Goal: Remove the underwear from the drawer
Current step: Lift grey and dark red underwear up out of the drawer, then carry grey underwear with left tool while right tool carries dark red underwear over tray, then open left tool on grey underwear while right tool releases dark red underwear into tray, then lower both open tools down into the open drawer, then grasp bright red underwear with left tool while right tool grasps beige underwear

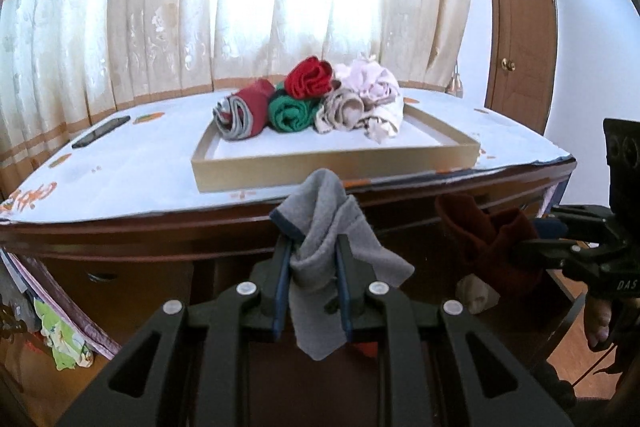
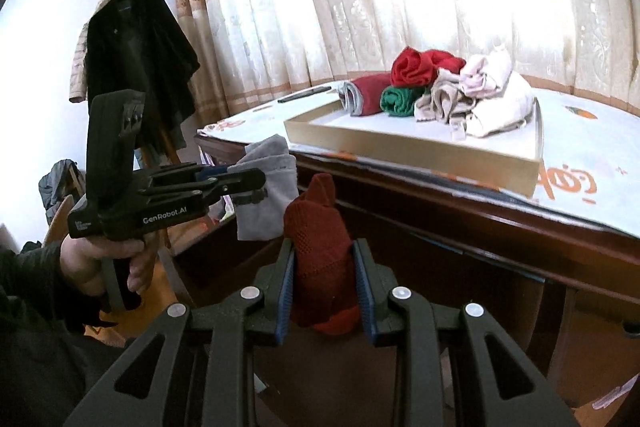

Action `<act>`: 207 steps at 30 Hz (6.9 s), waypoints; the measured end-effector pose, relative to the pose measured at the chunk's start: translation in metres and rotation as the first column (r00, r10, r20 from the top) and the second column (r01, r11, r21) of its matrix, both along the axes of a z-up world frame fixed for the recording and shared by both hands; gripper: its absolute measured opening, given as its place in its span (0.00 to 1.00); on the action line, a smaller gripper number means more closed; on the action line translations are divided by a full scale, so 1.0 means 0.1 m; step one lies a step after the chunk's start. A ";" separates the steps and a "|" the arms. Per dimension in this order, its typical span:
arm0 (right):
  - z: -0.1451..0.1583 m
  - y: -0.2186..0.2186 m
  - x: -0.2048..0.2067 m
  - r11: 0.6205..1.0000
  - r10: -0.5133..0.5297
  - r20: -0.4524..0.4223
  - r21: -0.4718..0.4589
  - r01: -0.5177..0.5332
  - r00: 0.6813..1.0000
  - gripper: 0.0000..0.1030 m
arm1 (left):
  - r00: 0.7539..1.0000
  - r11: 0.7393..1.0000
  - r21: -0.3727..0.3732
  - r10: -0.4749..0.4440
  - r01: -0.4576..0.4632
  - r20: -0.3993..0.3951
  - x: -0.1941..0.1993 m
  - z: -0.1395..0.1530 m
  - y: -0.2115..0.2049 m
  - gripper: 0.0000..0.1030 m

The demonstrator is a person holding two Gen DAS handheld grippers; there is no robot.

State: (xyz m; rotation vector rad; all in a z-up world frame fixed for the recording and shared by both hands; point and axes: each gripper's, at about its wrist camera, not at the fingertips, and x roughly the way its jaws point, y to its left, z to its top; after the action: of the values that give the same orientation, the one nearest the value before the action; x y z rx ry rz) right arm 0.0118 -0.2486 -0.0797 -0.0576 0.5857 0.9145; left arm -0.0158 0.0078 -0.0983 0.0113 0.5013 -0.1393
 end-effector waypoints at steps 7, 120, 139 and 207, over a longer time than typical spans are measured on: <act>0.13 -0.01 0.02 0.999 -0.014 0.031 0.030 0.013 0.999 0.29 | 0.999 1.000 0.005 0.000 -0.001 0.039 0.01 0.14 0.01 0.18; 0.28 1.10 1.74 0.979 -0.193 -0.147 -0.094 0.181 0.970 0.46 | 0.984 0.998 0.058 0.034 -0.024 -0.173 1.47 0.47 0.42 0.53; 0.53 0.71 1.04 0.986 -0.151 -0.087 -0.084 0.144 0.985 0.55 | 0.992 0.999 -0.007 -0.051 0.050 -0.117 0.84 0.42 0.12 0.61; -1.11 0.11 0.77 0.756 -0.180 -0.334 -0.649 -0.087 0.925 0.56 | 0.635 0.800 0.215 -0.249 0.560 -0.731 1.06 -1.24 -1.24 0.70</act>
State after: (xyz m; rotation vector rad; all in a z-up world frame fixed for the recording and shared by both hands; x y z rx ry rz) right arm 0.0890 -0.2380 -0.1909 -0.5126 1.2577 0.6275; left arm 0.0900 -0.1163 -0.2218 0.5405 1.2680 -0.5075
